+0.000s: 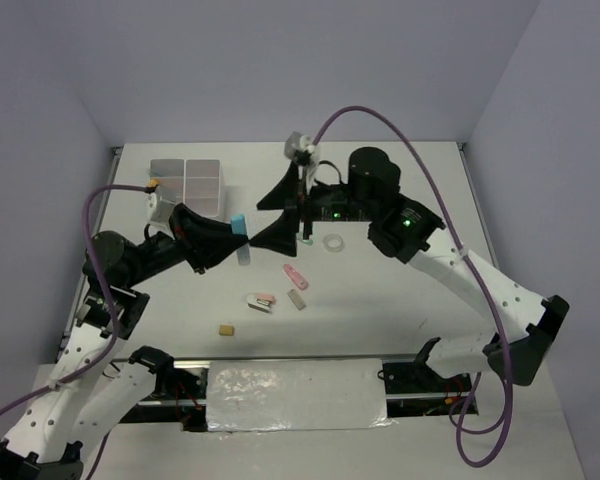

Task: Sort the stationery into containers
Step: Place the stationery in the storage box.

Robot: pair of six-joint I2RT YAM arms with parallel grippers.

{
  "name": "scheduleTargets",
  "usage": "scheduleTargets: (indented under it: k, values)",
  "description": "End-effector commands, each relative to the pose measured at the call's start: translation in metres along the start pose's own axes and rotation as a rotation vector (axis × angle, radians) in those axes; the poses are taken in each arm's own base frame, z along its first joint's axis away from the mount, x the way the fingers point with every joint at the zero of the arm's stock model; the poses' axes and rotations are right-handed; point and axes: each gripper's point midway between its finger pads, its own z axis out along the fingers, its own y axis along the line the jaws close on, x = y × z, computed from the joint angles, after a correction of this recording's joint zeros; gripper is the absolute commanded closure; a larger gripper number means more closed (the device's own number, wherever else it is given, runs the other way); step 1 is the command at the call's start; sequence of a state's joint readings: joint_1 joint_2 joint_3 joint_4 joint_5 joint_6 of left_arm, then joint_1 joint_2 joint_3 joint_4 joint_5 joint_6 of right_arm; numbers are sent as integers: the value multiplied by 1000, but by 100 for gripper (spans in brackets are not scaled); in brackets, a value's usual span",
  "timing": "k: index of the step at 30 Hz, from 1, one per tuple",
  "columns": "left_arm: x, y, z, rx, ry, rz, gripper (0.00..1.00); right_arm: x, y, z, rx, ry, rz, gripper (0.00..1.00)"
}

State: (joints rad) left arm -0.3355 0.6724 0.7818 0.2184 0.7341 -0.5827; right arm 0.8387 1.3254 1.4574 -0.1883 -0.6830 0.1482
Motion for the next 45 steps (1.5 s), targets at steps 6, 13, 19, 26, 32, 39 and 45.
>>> scheduleTargets:
  k: [6,13,19,26,32,39,45]
  values:
    - [-46,124,-25,-685,-234,46,100,-72,-79,-139,706,-460,1,0]
    - [-72,229,-122,-1401,-642,42,100,-38,-58,-166,716,-493,8,0]
    - [-77,295,-158,-1542,-743,44,100,0,-50,-157,643,-426,41,0]
    - [-56,353,-172,-1570,-780,21,100,20,-42,-140,534,-374,58,0]
    - [-48,387,-169,-1508,-788,6,100,28,-40,-126,467,-328,61,0]
    - [-16,426,-164,-1512,-766,-39,100,35,-49,-121,476,-314,63,0]
    - [-1,440,-160,-1494,-760,-69,100,38,-52,-119,481,-298,58,0]
